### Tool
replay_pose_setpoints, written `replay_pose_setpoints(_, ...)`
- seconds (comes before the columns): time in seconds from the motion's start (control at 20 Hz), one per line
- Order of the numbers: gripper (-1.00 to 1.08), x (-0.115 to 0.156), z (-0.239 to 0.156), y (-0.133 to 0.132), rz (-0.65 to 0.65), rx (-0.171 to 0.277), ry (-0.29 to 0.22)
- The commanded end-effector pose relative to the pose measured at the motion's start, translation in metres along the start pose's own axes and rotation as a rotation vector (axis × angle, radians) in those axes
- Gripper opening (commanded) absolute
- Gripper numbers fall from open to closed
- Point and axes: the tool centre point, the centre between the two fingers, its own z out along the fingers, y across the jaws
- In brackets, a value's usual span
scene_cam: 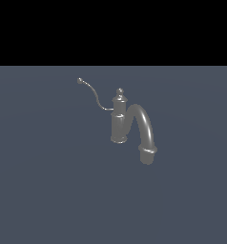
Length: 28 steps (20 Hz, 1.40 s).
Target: Turn on the faucet by rotating a designated handle.
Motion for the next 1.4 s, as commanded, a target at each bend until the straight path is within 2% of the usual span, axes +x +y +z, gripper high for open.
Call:
replay_pose_setpoints(0.0, -1.0, 0.0, 0.0, 0.0, 0.0, 0.0, 0.0)
replay_pose_setpoints(0.65, -1.0, 0.012, 0.017, -0.018, 0.09, -0.002, 0.0)
replay_pose_setpoints(1.35, -1.0, 0.058, 0.069, -0.066, 0.364, -0.006, 0.001)
